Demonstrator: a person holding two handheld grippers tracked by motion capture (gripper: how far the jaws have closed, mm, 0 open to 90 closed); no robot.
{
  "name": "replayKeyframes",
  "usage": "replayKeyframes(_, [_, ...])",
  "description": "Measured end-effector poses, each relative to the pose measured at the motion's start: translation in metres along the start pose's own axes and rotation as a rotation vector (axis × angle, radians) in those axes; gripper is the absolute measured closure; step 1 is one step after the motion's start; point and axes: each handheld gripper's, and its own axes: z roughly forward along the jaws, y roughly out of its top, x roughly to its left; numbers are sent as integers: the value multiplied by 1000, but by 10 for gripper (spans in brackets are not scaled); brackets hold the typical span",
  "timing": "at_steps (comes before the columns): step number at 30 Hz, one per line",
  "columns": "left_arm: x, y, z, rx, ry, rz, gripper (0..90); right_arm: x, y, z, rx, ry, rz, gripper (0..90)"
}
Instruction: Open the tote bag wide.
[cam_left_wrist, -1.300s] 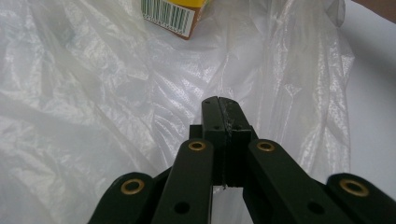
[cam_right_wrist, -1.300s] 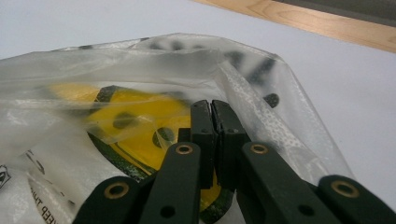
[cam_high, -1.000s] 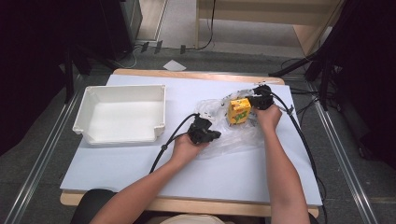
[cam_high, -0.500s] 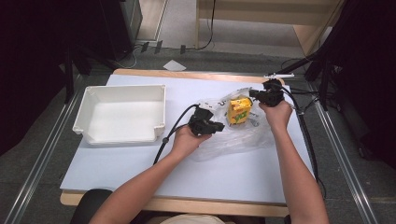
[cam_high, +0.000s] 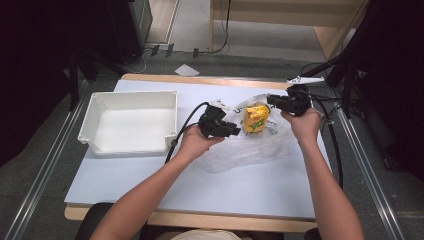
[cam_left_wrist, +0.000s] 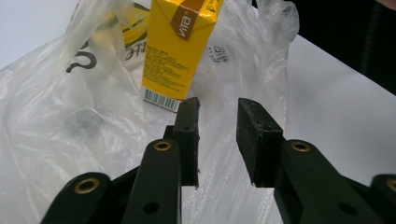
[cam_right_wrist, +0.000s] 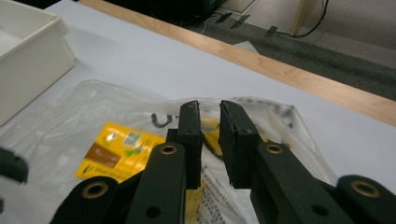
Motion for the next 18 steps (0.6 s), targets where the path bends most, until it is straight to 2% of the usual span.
replayKeyframes(3, [3,0,-2,4,7,11,672,5,-3,-8,5,12,-13,770])
replayKeyframes(9, [6,7,-7,42,9,44,613,18,-14,-20,7,45,-29,720])
replayKeyframes(12, [8,10,-10,39,15,52,577,25,-19,-26,14,60,-28,696])
replayKeyframes(14, [10,11,-11,38,14,51,548,29,-23,-28,22,56,-51,683])
replayKeyframes(18, [14,14,-11,45,5,41,497,35,-34,-33,35,73,-57,649])
